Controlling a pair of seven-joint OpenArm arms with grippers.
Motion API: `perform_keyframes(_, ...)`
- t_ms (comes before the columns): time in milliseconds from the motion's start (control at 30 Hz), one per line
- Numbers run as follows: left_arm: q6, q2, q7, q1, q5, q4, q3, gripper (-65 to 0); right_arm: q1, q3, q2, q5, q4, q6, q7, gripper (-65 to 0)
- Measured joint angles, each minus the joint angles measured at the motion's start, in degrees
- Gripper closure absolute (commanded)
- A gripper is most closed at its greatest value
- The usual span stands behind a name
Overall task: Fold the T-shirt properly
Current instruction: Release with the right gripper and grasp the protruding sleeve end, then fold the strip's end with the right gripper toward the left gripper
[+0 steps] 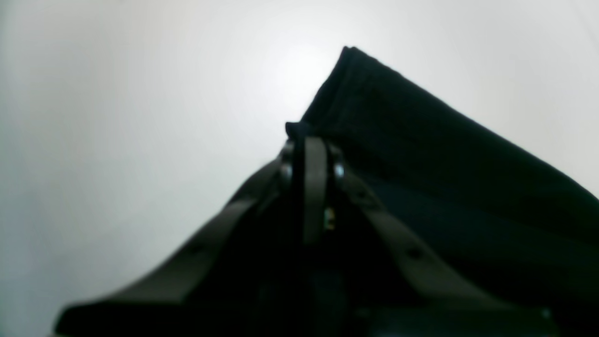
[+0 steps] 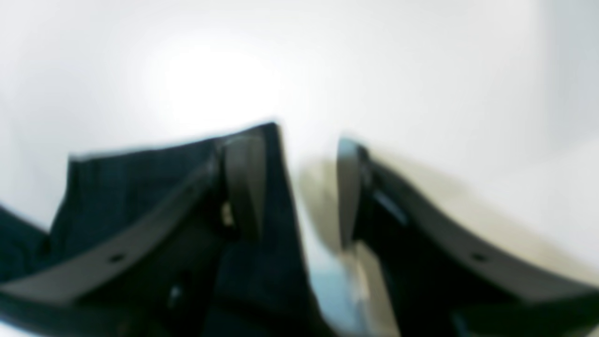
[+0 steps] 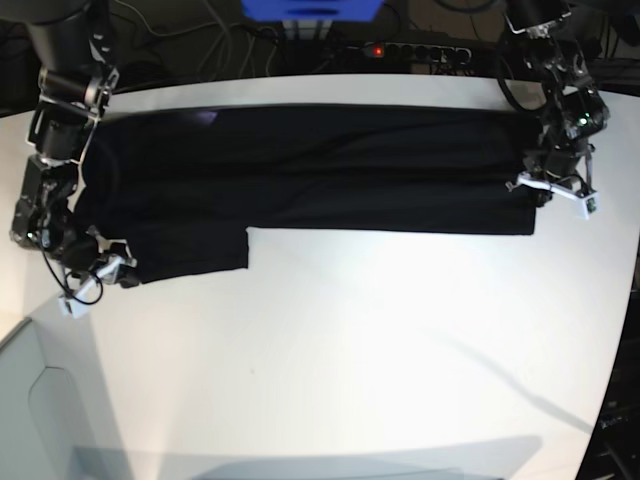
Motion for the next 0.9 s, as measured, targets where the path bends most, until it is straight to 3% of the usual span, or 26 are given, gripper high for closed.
perform_keyframes(400, 0.0, 0.0, 0.0, 0.0, 0.0, 0.0, 0.0, -0.5, -0.8, -2.6, -1.4, 1.7, 0.2, 0.0, 1.9, -25.8)
perform_keyframes(500, 0.0, 0.0, 0.0, 0.0, 0.0, 0.0, 0.0, -0.5, -0.8, -5.0, -1.3, 1.8, 0.2, 0.0, 2.3, -19.3)
perform_keyframes(633, 0.0, 0.0, 0.0, 0.0, 0.0, 0.0, 0.0, -0.5, -0.8, -6.8, -2.4, 1.8, 0.2, 0.0, 2.5, -0.4)
perform_keyframes(767, 0.0, 0.0, 0.0, 0.0, 0.0, 0.0, 0.0, -0.5, -0.5, -7.1, -3.1, 1.9, 0.6, 0.0, 1.4, 0.0)
perform_keyframes(900, 0.0, 0.1, 0.0, 0.0, 0.0, 0.0, 0.0, -0.5, -1.3, -7.0, -3.1, -0.6, 7.9, 0.0, -2.8, 0.0)
